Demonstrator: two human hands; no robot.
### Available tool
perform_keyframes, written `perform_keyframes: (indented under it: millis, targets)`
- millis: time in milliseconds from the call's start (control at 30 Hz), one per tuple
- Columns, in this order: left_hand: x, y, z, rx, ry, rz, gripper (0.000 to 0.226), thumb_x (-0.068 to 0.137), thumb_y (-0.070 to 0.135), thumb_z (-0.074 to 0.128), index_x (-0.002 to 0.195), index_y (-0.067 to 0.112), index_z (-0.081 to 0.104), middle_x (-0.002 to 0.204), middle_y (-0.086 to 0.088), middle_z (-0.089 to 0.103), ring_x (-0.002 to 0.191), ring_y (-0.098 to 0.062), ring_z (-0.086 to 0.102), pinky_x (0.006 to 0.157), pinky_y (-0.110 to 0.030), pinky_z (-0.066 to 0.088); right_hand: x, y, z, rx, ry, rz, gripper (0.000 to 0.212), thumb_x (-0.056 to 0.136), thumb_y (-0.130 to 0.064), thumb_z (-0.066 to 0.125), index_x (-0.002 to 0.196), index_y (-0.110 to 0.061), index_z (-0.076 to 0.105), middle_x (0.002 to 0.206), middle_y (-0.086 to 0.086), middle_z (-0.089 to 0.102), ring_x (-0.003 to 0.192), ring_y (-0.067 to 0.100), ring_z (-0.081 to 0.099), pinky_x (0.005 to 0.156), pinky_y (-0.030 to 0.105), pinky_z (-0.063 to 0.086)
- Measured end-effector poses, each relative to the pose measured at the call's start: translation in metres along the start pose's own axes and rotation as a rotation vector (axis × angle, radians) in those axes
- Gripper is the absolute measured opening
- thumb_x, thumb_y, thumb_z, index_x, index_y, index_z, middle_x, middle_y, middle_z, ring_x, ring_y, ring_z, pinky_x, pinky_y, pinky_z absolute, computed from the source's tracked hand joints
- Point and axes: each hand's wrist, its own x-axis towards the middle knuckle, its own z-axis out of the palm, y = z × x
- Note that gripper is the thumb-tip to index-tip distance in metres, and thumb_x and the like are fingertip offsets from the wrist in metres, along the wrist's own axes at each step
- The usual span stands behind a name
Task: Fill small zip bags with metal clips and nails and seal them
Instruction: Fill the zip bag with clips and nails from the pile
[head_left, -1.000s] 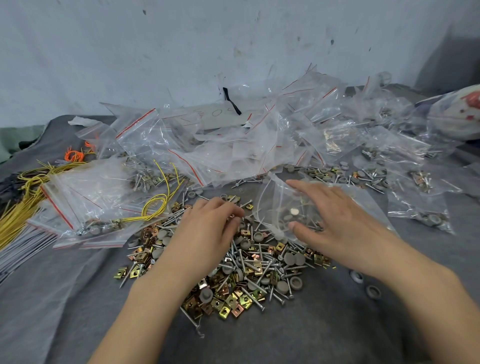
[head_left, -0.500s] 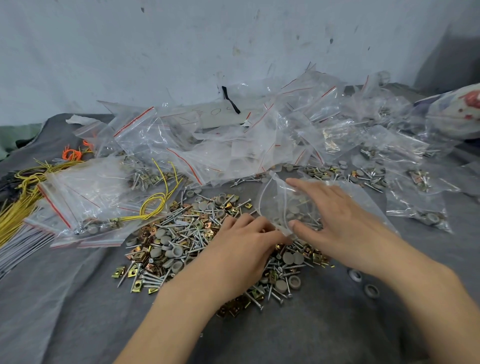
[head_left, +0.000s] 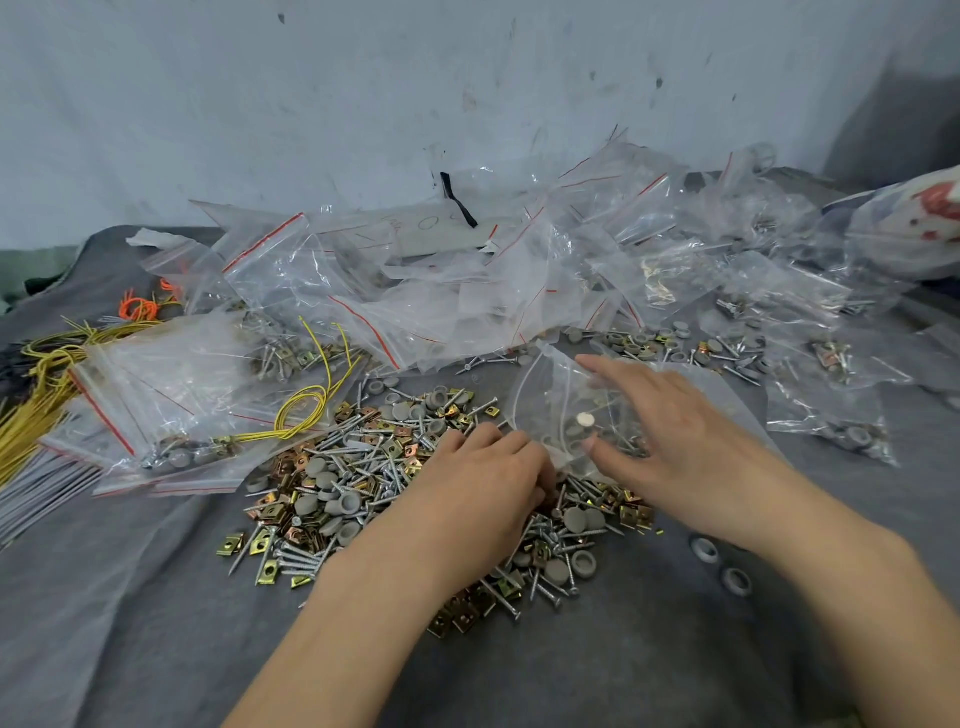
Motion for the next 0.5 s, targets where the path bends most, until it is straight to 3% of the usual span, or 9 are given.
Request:
perform_keyframes:
  millis: [167,333,500]
  targets:
    - [0.0004,-0.0013,-0.0025,-0.039,-0.009,0.026,0.015,0.102,0.03,0.045,0.112,0.039,0.052,0.12,0.02,0.055,0.113,-0.01,0.041,0.096,-0.034,0.032,-0.0004,-0.0002,0.0001,0.001,-0.001,0.003,0.071,0.091,-0.053,0.049,0.152,-0.046,0.014,0.148,-0.015,0.04,0.136,0.005,0.029,0.118,0.028,0.018]
    - [-0.0001,-0.0019,0.0006,0.012,-0.012,0.021,0.031,0.103,0.034,0.038,0.132,0.037,0.048,0.127,0.011,0.051,0.119,-0.015,0.041,0.099,-0.035,0.032,0.0002,-0.0005,0.0002,0.006,-0.005,0.009,0.07,0.091,-0.053,0.049,0.152,-0.046,0.013,0.148,-0.015,0.04,0.137,0.005,0.029,0.121,0.032,0.018]
    - [0.002,-0.0019,0.0023,0.113,-0.005,-0.036,0.033,0.103,0.043,0.035,0.125,0.027,0.053,0.126,0.006,0.052,0.12,-0.018,0.042,0.101,-0.035,0.032,-0.0004,-0.0013,-0.0004,0.008,-0.004,0.01,0.07,0.092,-0.053,0.049,0.152,-0.046,0.014,0.149,-0.015,0.04,0.138,0.006,0.029,0.122,0.034,0.018]
